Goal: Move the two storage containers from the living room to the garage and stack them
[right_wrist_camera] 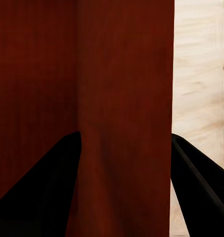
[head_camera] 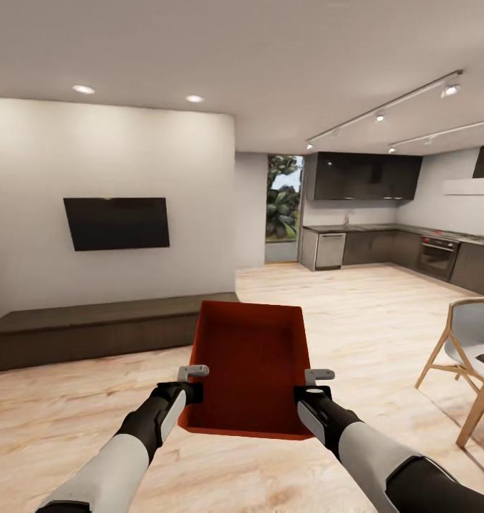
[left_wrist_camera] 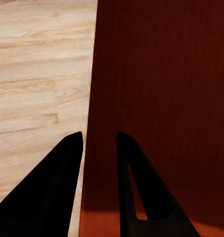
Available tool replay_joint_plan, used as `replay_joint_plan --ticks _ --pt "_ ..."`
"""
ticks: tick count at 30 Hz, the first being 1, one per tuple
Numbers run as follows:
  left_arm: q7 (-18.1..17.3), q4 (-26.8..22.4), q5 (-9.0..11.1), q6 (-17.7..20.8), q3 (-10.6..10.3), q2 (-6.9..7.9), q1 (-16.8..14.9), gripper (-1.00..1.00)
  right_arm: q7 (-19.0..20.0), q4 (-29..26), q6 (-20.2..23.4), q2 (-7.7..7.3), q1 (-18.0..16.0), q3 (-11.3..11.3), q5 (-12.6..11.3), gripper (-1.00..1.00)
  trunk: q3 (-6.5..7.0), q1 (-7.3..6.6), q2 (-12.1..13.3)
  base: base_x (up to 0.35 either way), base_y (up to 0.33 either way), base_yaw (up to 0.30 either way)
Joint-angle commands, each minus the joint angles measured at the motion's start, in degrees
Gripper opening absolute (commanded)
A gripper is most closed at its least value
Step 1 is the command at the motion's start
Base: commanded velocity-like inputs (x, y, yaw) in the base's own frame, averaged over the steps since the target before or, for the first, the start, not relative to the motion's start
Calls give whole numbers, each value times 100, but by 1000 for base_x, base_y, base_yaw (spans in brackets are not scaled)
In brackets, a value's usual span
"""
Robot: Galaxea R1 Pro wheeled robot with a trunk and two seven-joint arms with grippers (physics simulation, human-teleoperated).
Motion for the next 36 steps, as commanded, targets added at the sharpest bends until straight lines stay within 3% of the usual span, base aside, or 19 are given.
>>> replay_joint_plan --ticks 1,36 --pt "58 -3 -81 43 28 -7 4 -100 -40 -65 47 66 -3 45 95 -100 -3 2 -5 0 0 -286" --pt "60 -3 -81 43 20 -10 4 -100 -32 -65 11 66 -3 0 87 -100 -3 2 -5 0 0 -286"
